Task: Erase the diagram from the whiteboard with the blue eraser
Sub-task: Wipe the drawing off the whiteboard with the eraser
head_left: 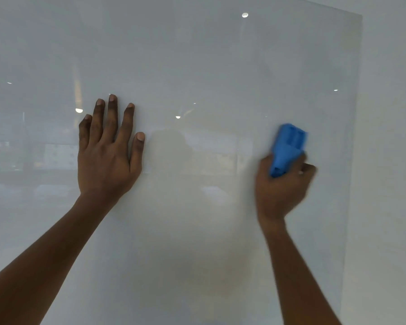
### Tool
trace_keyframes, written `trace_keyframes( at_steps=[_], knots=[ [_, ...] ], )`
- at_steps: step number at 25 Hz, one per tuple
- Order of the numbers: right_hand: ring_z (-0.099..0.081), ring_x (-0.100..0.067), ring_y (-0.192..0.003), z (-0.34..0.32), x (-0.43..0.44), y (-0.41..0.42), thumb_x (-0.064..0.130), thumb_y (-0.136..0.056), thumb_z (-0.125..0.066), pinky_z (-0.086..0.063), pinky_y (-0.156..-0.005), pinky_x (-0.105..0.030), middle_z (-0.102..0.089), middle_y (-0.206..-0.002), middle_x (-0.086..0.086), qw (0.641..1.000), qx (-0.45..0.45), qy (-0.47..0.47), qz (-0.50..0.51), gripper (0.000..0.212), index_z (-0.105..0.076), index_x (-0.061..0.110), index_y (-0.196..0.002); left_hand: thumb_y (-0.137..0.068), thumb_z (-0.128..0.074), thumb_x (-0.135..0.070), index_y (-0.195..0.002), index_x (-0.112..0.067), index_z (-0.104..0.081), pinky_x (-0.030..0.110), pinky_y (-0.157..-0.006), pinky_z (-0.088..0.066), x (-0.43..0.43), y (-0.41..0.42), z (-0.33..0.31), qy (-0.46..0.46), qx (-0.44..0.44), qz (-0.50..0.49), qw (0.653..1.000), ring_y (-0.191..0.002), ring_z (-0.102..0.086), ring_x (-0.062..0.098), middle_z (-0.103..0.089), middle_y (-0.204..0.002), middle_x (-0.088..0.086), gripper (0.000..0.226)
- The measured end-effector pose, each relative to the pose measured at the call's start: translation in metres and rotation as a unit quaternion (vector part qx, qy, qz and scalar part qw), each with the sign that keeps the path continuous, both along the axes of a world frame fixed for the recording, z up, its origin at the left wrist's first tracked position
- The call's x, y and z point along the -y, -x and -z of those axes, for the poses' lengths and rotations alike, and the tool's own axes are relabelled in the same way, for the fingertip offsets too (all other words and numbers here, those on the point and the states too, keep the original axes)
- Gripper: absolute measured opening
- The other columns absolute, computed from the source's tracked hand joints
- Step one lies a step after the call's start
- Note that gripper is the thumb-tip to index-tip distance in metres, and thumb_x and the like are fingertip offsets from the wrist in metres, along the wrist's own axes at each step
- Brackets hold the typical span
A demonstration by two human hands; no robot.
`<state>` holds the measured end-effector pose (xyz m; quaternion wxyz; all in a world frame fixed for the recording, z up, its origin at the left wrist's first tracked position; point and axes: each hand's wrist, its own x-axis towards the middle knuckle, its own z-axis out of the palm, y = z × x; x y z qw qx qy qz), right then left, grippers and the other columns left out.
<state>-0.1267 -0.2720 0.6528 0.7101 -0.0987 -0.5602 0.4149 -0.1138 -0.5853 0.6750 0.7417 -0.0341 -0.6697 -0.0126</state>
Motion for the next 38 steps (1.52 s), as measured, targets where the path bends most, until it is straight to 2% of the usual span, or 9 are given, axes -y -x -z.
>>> trace_keyframes(
  at_steps=[5, 9, 12, 16, 21, 24, 29, 33, 38],
  knots=[
    [-0.056, -0.026, -0.077, 0.016, 0.097, -0.016, 0.038, -0.089, -0.071, -0.047, -0.066, -0.037, -0.059, -0.093, -0.014, 0.942, -0.075, -0.327, 0.012, 0.061, -0.062, -0.003, -0.133, -0.119, -0.03, -0.04, -0.171, -0.014, -0.037, 0.04, -0.136, -0.006, 0.005, -0.002, -0.001, 0.007, -0.003, 0.012, 1.0, -0.168, -0.022, 0.036, -0.027, -0.179, 0.016, 0.059],
    [-0.06, -0.029, -0.076, 0.004, 0.05, -0.008, 0.039, -0.089, -0.07, -0.047, -0.066, -0.04, -0.063, -0.092, -0.014, 0.907, -0.088, -0.402, 0.091, 0.059, -0.065, -0.004, -0.129, -0.119, -0.029, -0.04, -0.171, -0.015, -0.037, 0.032, -0.134, 0.002, 0.007, 0.0, -0.002, 0.013, -0.012, 0.009, 1.0, -0.167, -0.023, 0.038, -0.027, -0.179, 0.016, 0.059],
    [-0.063, -0.037, -0.074, -0.013, -0.02, 0.004, 0.038, -0.089, -0.073, -0.05, -0.063, -0.043, -0.064, -0.097, -0.022, 0.943, -0.05, -0.308, 0.113, 0.062, -0.062, -0.005, -0.133, -0.118, -0.029, -0.039, -0.171, -0.014, -0.037, 0.033, -0.134, 0.002, 0.007, 0.001, -0.002, 0.014, -0.018, 0.007, 1.0, -0.167, -0.023, 0.039, -0.028, -0.179, 0.017, 0.058],
    [-0.06, -0.038, -0.086, -0.039, -0.102, 0.011, 0.046, -0.094, -0.062, -0.055, -0.074, -0.048, -0.056, -0.108, -0.025, 0.996, 0.031, -0.075, 0.048, 0.065, -0.054, 0.0, -0.139, -0.118, -0.03, -0.04, -0.171, -0.014, -0.037, 0.043, -0.136, -0.009, 0.002, 0.0, -0.001, 0.001, -0.011, 0.01, 1.0, -0.167, -0.023, 0.038, -0.027, -0.179, 0.017, 0.059],
    [-0.059, -0.028, -0.091, -0.063, -0.089, 0.02, 0.054, -0.091, -0.054, -0.045, -0.071, -0.032, -0.055, -0.111, -0.017, 0.998, 0.016, 0.058, 0.015, 0.06, -0.056, 0.003, -0.123, -0.119, -0.028, -0.042, -0.171, -0.013, -0.036, 0.047, -0.136, -0.011, 0.0, -0.001, -0.001, 0.0, 0.0, 0.003, 1.0, -0.168, -0.022, 0.037, -0.027, -0.179, 0.017, 0.061],
    [-0.061, -0.032, -0.101, -0.082, -0.056, 0.014, 0.053, -0.094, -0.054, -0.049, -0.076, -0.036, -0.056, -0.116, -0.017, 0.998, 0.007, 0.061, 0.004, 0.063, -0.055, 0.002, -0.131, -0.118, -0.026, -0.044, -0.172, -0.014, -0.034, 0.05, -0.135, -0.013, -0.001, -0.001, 0.0, -0.006, 0.01, 0.004, 1.0, -0.168, -0.02, 0.036, -0.025, -0.18, 0.016, 0.062],
    [-0.061, -0.039, -0.097, -0.104, 0.073, -0.013, 0.045, -0.094, -0.065, -0.05, -0.078, -0.045, -0.06, -0.109, -0.022, 0.988, -0.051, -0.146, -0.019, 0.064, -0.057, -0.002, -0.137, -0.118, -0.025, -0.045, -0.172, -0.014, -0.034, 0.049, -0.136, -0.012, 0.0, -0.003, 0.0, -0.004, 0.015, 0.005, 1.0, -0.169, -0.019, 0.035, -0.024, -0.18, 0.016, 0.063],
    [-0.059, -0.027, -0.085, -0.084, 0.142, -0.027, 0.043, -0.095, -0.065, -0.052, -0.067, -0.042, -0.062, -0.103, -0.016, 0.918, -0.092, -0.385, 0.002, 0.062, -0.058, -0.002, -0.137, -0.118, -0.027, -0.042, -0.171, -0.013, -0.037, 0.048, -0.136, -0.013, 0.002, -0.006, -0.002, 0.003, 0.019, 0.015, 1.0, -0.168, -0.02, 0.035, -0.025, -0.18, 0.016, 0.062],
    [-0.063, -0.032, -0.081, -0.092, 0.09, -0.015, 0.043, -0.094, -0.065, -0.051, -0.066, -0.044, -0.066, -0.102, -0.017, 0.887, -0.097, -0.441, 0.091, 0.06, -0.062, -0.002, -0.135, -0.118, -0.027, -0.041, -0.171, -0.013, -0.037, 0.05, -0.135, -0.015, 0.003, -0.006, -0.002, 0.007, 0.01, 0.019, 1.0, -0.168, -0.021, 0.035, -0.026, -0.18, 0.016, 0.061]
  ],
)
